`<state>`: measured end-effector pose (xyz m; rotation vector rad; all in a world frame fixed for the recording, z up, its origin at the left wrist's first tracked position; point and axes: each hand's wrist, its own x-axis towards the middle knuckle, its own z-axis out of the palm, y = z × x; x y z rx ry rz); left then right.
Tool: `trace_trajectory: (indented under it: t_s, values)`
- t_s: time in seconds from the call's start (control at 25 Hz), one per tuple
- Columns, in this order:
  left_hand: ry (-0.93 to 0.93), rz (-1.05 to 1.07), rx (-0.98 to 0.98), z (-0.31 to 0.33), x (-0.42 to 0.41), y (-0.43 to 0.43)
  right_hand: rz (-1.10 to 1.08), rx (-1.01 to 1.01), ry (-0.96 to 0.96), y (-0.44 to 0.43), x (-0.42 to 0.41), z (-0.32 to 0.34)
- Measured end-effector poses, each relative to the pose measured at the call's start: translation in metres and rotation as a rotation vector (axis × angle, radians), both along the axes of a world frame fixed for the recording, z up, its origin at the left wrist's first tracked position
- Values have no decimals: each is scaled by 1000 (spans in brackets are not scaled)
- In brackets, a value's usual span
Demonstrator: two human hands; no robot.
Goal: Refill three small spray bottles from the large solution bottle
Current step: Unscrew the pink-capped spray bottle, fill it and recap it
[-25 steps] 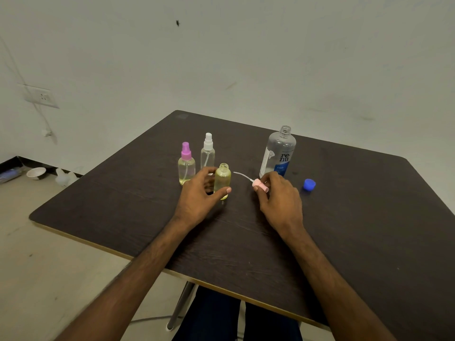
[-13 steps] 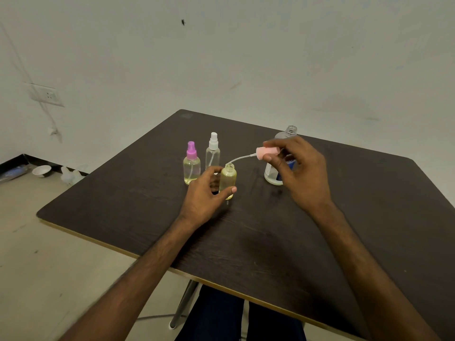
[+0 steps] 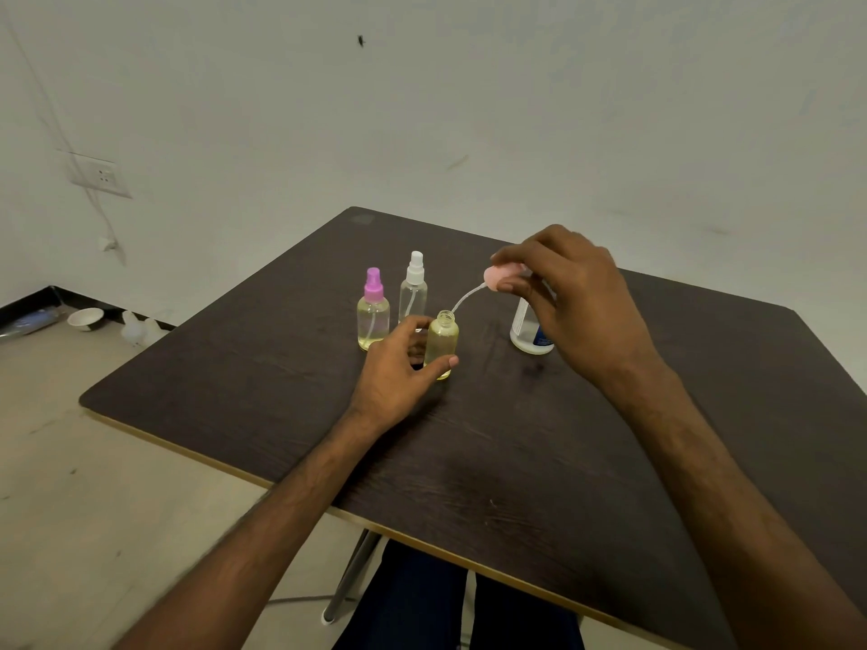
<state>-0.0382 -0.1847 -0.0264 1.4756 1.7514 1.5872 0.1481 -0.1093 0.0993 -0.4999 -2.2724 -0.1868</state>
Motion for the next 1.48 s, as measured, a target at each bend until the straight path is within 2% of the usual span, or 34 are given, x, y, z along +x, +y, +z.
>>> trace_trajectory:
  t_s: [0.52,0.76,1.04,1.2,1.32,1.4,1.48]
  values:
    - [15,-4,0,1,0,0,-38,-133,-473,7,-53,-13]
    - [7,-16,2,0,-1,-1,-27,-398,-425,10,-60,-16]
    - [46,-11,-6,2,0,-1,-211,-325,-284,-12,-62,-39]
    - [47,-30,-5,2,0,-1,-95,-482,-164,-3,-64,-45]
    - [8,-53,-15,0,-2,0,17,-641,-166,8,-56,-40]
    - [9,-64,-19,-2,-3,1,22,-667,-220,11,-51,-41]
    - [10,-61,-14,-3,-3,1,9,-652,-189,11,-51,-48]
